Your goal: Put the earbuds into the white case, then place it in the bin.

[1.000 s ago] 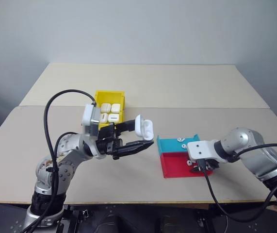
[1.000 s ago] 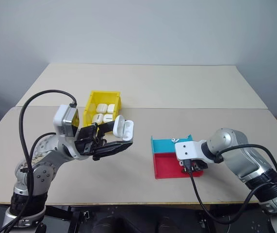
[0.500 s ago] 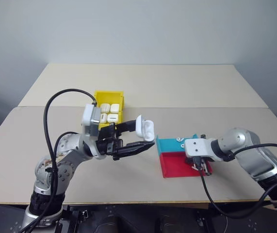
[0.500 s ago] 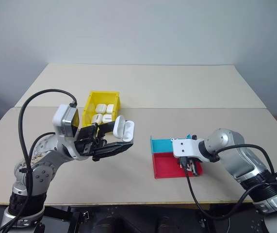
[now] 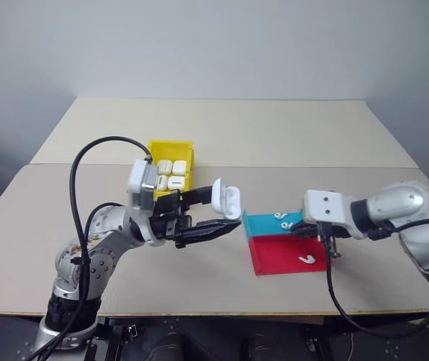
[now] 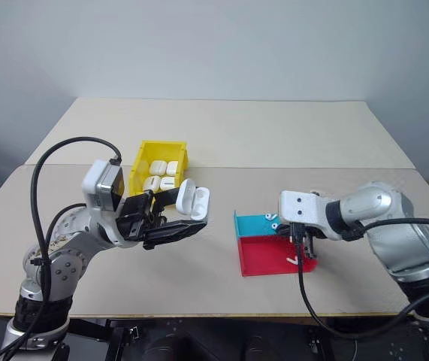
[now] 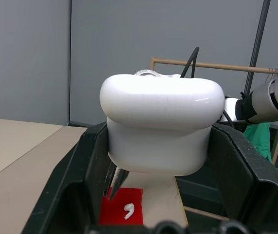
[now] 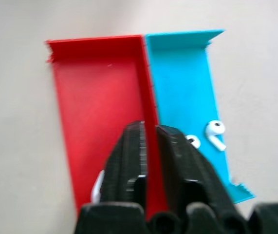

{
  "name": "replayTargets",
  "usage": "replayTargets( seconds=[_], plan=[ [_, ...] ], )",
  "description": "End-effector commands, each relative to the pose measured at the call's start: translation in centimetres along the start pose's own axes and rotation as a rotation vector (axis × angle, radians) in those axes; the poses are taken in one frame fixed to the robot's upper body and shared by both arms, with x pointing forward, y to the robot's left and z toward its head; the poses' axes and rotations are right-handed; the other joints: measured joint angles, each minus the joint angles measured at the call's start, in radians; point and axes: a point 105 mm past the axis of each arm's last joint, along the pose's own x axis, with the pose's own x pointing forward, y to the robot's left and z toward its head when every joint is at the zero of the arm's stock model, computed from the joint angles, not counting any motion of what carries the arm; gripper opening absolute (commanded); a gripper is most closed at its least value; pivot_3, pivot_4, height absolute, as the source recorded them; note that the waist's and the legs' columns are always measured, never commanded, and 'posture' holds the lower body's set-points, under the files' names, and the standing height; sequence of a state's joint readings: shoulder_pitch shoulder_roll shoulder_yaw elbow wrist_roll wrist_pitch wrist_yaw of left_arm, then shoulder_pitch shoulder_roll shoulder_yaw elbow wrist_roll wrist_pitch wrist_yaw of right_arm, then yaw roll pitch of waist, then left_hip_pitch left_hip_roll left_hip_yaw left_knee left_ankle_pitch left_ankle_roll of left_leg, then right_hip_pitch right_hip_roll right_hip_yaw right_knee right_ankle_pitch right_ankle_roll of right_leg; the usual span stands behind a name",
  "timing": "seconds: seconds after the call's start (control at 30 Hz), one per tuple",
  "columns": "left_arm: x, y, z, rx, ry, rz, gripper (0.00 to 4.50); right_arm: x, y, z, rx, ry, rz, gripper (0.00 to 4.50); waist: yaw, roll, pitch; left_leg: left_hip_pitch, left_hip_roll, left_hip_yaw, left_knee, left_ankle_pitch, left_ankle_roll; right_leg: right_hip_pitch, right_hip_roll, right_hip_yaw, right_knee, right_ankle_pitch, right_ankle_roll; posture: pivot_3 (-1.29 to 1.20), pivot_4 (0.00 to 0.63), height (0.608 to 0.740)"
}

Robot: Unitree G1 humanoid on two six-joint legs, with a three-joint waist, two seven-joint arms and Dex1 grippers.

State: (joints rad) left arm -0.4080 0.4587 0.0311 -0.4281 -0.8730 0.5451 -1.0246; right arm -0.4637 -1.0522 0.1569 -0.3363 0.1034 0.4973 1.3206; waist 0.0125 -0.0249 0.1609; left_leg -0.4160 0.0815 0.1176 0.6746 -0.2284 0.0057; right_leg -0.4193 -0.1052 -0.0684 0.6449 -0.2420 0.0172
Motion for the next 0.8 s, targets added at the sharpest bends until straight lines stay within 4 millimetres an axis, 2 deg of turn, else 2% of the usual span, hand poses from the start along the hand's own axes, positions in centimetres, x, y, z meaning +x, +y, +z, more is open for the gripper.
replayTargets(
  seconds=[0.03, 0.13, 0.33, 0.57, 0.8],
  plan=[
    [0.3, -0.7, 0.7, 0.017, -0.019, -0.033, 2.78, -1.1, 0.2, 0.2, -0.015, 0.009, -0.013, 2.02, -0.001, 0.000, 0.000, 0.000, 0.000, 0.000, 0.000, 0.000, 0.000, 0.000, 0.000, 0.000, 0.000, 0.000, 0.000, 0.00, 0.150, 0.740],
    [0.3, -0.9, 0.6, 0.010, -0.022, -0.035, 2.78, -1.6, 0.5, -0.1, -0.001, 0.021, -0.007, 1.92, -0.001, 0.000, 0.000, 0.000, 0.000, 0.000, 0.000, 0.000, 0.000, 0.000, 0.000, 0.000, 0.000, 0.000, 0.000, 0.00, 0.150, 0.740],
    [0.3, -1.1, 0.6, 0.004, -0.024, -0.038, 2.78, -2.0, 1.9, -1.0, -0.031, 0.077, 0.061, 0.04, 0.000, 0.000, 0.000, 0.000, 0.000, 0.000, 0.000, 0.000, 0.000, 0.000, 0.000, 0.000, 0.000, 0.000, 0.000, 0.00, 0.150, 0.740],
    [0.4, -1.2, 0.6, 0.002, -0.025, -0.046, 2.78, -0.8, 2.1, -3.4, -0.098, 0.227, 0.054, 0.04, -0.001, 0.000, 0.000, 0.000, 0.000, 0.000, 0.000, 0.000, 0.000, 0.000, 0.000, 0.000, 0.000, 0.000, 0.000, 0.00, 0.150, 0.740],
    [0.5, -1.3, 0.5, 0.002, -0.026, -0.045, 2.78, 0.4, 2.3, -4.2, -0.155, 0.288, 0.084, 0.04, -0.001, 0.000, 0.000, 0.000, 0.000, 0.000, 0.000, 0.000, 0.000, 0.000, 0.000, 0.000, 0.000, 0.000, 0.000, 0.00, 0.150, 0.740]
  ],
)
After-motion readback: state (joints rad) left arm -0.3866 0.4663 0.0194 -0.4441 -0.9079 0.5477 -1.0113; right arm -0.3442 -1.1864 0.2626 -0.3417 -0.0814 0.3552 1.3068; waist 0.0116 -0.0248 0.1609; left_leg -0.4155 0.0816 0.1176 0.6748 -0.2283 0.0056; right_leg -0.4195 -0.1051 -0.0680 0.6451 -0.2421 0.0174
